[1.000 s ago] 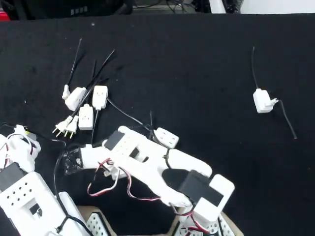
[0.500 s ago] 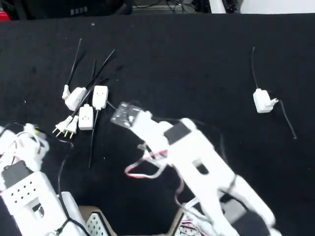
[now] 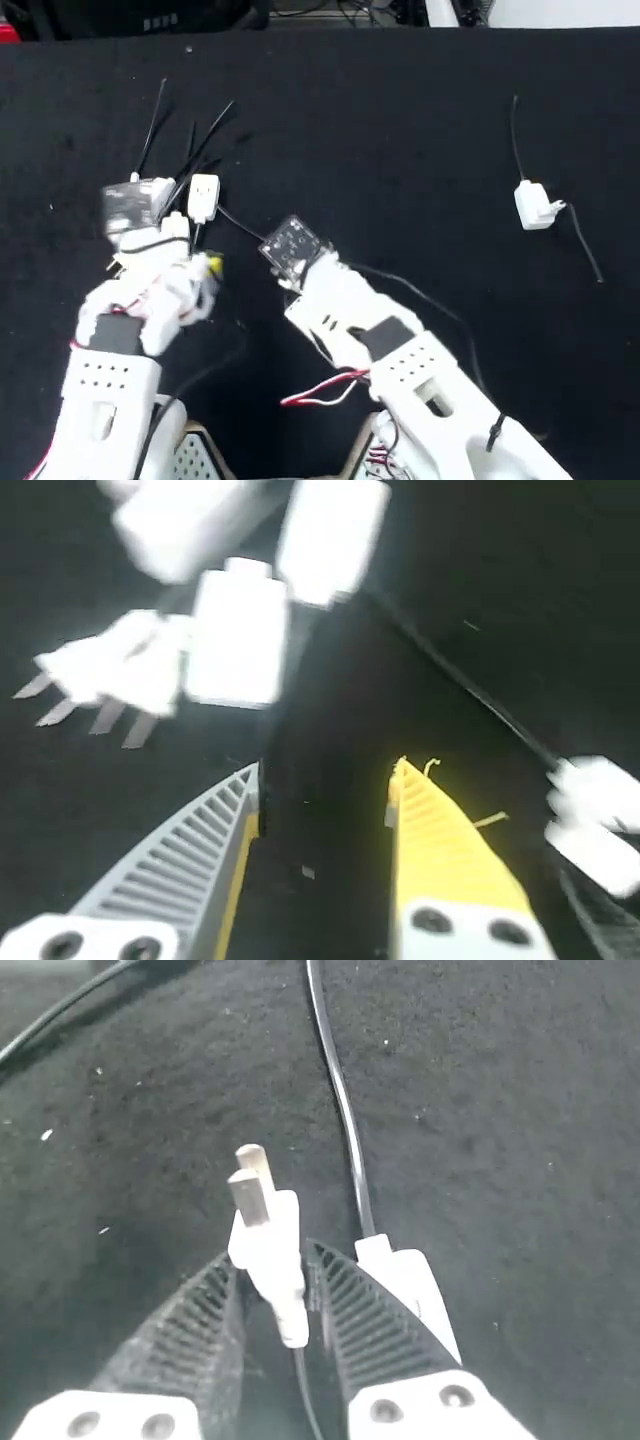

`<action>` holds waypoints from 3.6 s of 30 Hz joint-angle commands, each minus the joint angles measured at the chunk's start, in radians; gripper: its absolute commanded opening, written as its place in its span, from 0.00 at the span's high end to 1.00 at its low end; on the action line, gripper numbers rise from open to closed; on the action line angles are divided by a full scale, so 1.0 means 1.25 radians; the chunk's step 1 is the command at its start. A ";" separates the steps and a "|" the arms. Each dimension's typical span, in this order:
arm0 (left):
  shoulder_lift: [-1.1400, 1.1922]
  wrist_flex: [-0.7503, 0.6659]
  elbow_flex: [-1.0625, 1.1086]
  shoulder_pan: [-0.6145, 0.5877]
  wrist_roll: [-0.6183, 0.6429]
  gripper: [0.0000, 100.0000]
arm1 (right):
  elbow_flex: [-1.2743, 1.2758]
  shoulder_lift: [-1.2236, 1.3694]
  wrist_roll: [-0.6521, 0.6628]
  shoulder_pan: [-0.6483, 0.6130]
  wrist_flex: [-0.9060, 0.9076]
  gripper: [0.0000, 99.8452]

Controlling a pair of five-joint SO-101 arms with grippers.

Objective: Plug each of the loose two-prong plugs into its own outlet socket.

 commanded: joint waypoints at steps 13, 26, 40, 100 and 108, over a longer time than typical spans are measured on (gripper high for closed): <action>-0.052 -0.130 0.077 0.121 -0.010 0.79 | 0.009 -0.023 -0.010 -0.141 -0.042 0.99; -0.383 -0.122 0.250 0.164 -0.034 0.79 | -0.021 -0.024 -0.031 -0.137 -0.041 0.99; -0.405 -0.096 0.274 0.160 -0.048 0.79 | -0.149 -0.025 -0.031 -0.136 0.141 0.99; -0.411 -0.096 0.271 0.079 -0.048 0.79 | -0.166 -0.258 -0.065 -0.191 0.216 0.99; -0.412 -0.045 0.179 -0.212 -0.033 0.79 | -0.138 -0.172 -0.032 -0.054 0.345 0.87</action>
